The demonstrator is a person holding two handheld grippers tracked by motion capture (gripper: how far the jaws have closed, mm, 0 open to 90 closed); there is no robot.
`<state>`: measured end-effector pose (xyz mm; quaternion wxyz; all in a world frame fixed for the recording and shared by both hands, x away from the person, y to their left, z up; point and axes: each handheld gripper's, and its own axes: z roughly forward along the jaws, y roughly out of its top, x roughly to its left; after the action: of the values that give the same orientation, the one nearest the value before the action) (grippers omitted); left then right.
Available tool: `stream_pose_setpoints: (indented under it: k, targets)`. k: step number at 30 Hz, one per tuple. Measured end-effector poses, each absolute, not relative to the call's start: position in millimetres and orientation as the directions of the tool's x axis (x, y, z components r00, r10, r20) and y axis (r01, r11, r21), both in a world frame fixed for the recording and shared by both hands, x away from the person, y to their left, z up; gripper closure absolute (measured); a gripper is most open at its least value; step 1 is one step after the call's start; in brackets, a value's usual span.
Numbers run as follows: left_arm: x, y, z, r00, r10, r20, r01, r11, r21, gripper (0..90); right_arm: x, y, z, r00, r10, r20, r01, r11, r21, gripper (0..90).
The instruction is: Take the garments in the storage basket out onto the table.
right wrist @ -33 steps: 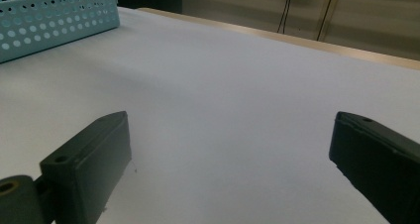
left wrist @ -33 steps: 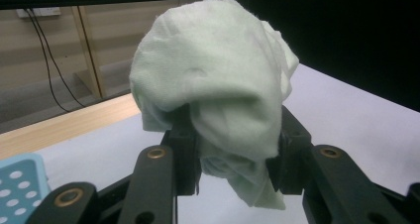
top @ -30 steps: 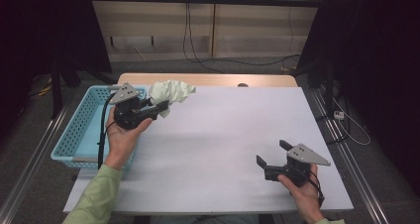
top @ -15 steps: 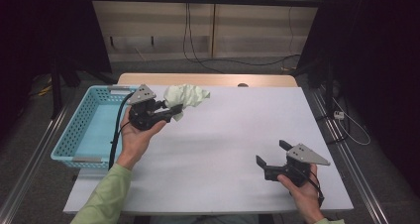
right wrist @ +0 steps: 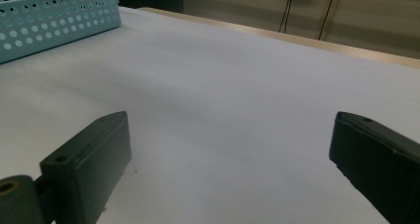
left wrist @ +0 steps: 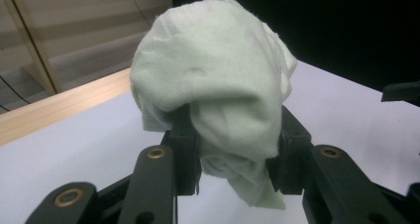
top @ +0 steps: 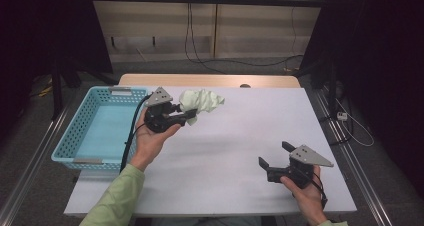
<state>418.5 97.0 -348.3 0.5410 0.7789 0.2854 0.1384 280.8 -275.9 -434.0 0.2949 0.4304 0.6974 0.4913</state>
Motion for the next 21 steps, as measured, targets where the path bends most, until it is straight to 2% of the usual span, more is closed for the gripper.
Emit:
stream_pose_setpoints:
  k: [21]
  targets:
    - [422,76,-379,0.807,0.582,-0.096,0.339,-0.324,0.883,61.7,280,-276,-434,-0.460,0.888,0.014,0.311,0.147,0.939,2.2]
